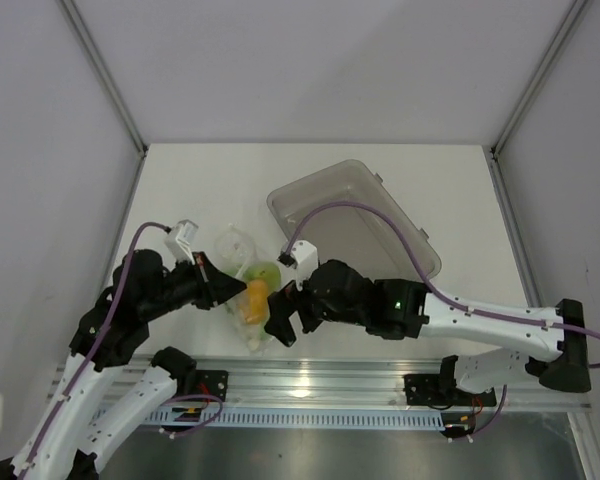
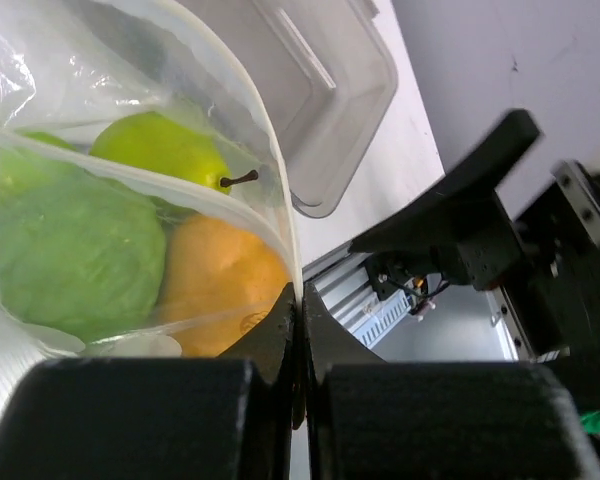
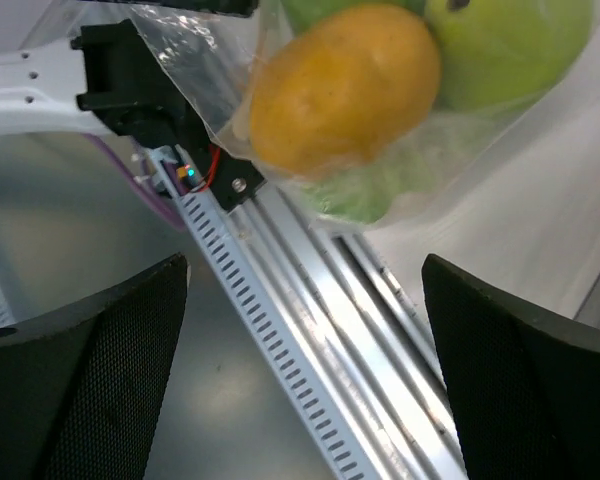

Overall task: Place the food in the zip-top bag and seal the zipper
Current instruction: Adjust the zipper food storage bag at the center of the board.

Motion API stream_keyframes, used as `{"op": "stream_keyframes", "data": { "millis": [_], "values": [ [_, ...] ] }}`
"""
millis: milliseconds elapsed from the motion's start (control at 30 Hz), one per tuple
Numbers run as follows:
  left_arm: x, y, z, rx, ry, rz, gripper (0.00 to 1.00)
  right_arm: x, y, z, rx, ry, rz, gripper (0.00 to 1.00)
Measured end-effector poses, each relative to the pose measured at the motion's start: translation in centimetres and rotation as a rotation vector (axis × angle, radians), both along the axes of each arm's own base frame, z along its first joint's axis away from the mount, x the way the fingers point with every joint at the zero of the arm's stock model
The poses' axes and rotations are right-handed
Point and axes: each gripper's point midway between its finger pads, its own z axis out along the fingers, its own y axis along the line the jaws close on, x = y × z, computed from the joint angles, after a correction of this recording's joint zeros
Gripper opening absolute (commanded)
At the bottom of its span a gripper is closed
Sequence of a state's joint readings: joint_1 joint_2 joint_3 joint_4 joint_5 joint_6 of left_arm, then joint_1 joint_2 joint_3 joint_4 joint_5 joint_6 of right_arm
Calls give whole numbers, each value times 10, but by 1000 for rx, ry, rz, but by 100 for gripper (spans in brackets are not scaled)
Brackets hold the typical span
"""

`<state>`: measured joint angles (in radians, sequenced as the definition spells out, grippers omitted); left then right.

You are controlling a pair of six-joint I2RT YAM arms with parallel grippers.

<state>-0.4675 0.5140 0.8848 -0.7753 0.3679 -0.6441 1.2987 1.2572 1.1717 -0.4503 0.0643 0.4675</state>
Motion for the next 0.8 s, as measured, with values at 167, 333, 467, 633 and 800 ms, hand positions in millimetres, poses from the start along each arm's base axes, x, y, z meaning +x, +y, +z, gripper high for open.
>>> {"op": "stream_keyframes", "data": {
  "millis": [167, 333, 467, 633, 800],
  "values": [
    [8, 2, -12, 10, 108, 75, 1, 17, 12, -3, -34, -184, -89, 100],
    [7, 7, -12, -14, 144, 141, 1, 29, 30, -16, -79, -308, -133, 99],
    [6, 9, -11, -28, 154, 163, 1, 32, 42, -23, -101, -371, -139, 99],
    [1, 4, -12, -20, 144, 106, 1, 36, 40, -18, -88, -356, -178, 99],
    [-13, -9, -14, -31, 92, -46, 1, 86, 3, 4, 7, -160, -301, 100]
  ]
}}
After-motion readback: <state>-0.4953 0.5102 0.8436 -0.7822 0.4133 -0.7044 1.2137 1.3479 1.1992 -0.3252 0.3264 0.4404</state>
